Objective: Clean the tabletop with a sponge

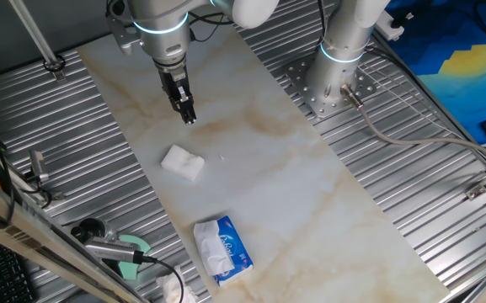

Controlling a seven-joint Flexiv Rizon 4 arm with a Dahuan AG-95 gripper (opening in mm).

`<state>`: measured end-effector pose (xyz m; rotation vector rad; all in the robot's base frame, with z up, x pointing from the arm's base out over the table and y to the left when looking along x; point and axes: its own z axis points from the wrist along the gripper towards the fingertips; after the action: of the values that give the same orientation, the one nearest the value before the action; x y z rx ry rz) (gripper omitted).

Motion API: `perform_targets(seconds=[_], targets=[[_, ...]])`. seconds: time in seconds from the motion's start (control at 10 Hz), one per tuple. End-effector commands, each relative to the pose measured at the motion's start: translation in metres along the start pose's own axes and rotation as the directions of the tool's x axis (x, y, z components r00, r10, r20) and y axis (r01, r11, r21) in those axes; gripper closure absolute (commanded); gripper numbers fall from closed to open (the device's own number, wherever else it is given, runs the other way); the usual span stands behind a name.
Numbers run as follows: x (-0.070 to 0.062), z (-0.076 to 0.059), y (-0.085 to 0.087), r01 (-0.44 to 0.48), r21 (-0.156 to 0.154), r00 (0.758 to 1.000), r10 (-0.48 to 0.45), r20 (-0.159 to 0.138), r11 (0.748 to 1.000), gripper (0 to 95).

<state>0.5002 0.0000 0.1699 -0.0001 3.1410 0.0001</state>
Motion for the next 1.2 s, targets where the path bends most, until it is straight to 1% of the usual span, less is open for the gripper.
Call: perform_targets(seconds=[0.1,0.2,0.5,0.7,1.2], targets=[[0.0002,-0.0001,0.0000,-0.017,-0.323,0.999,0.000,-0.051,0.946,95.0],[0.0002,-0.0001,0.0001,-0.011,-0.299,0.999,-0.005,-0.053,0.954,95.0],[0.0002,-0.0002,0.0001,-0.017,-0.298,0.998,0.000,-0.055,0.955,95.0],[0.0002,-0.0002,0.0001,-0.010,-0.280,0.999,-0.005,-0.053,0.960,95.0],[0.0002,-0.0002,0.0001,-0.005,-0.258,0.999,-0.008,-0.053,0.966,95.0]])
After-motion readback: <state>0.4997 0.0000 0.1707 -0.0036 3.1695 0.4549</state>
